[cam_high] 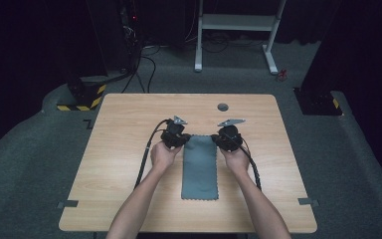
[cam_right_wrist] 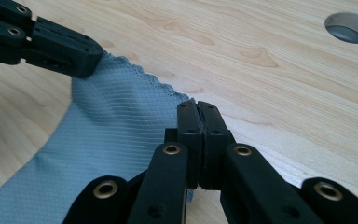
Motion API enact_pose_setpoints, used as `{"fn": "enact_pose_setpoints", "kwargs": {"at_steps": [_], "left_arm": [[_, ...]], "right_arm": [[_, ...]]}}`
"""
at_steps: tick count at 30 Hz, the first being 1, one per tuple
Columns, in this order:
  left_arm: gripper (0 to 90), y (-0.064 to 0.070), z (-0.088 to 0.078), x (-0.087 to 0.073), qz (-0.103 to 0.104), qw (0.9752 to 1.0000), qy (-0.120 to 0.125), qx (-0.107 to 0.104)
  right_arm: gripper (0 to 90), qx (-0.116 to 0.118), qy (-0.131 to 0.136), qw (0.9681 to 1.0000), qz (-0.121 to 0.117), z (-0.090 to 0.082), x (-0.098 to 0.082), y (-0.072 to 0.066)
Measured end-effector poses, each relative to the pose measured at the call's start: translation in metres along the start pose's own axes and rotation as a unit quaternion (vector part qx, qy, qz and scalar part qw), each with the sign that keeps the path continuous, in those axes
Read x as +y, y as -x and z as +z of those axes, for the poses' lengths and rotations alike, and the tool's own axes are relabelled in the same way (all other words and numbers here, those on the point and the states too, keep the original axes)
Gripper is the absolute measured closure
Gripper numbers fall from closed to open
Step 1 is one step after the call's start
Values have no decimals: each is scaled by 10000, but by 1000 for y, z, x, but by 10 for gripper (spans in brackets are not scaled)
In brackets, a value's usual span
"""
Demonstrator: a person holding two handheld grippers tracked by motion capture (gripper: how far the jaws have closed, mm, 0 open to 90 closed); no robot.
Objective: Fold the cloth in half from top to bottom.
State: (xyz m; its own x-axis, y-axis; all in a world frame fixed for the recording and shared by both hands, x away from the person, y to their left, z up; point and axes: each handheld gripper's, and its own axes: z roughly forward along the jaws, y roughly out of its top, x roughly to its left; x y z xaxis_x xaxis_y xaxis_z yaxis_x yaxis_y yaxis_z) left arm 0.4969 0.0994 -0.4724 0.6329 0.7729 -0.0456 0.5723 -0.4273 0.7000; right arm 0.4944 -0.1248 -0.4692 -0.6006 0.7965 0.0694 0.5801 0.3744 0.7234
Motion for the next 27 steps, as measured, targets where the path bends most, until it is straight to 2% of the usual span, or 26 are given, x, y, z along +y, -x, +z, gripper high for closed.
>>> {"fn": "enact_pose_setpoints", "kwargs": {"at_steps": [2, 4, 5, 8, 16, 21, 27], "left_arm": [[880, 4, -3, -3, 151, 9999, -41, 43], [879, 5, -6, -6, 195, 9998, -18, 21], [880, 5, -6, -8, 149, 9999, 10, 0], [879, 5, -7, -11, 208, 9998, -16, -17], [878, 10, -11, -16, 171, 9998, 26, -132], [878, 13, -10, -20, 215, 9997, -53, -60], [879, 13, -10, -28, 147, 9998, -49, -131]], "right_arm": [[893, 32, 21, 10000, -57, -3, -1, -3], [893, 65, 33, 9999, -119, -5, -3, -5], [893, 74, 40, 9999, -136, -6, -4, -7], [893, 141, 65, 9998, -157, -8, -9, -7], [892, 194, -1, 9995, -241, -11, -16, -9], [892, 294, -20, 9993, -244, -12, -22, -12], [892, 369, -59, 9990, -232, -11, -25, -14]]}}
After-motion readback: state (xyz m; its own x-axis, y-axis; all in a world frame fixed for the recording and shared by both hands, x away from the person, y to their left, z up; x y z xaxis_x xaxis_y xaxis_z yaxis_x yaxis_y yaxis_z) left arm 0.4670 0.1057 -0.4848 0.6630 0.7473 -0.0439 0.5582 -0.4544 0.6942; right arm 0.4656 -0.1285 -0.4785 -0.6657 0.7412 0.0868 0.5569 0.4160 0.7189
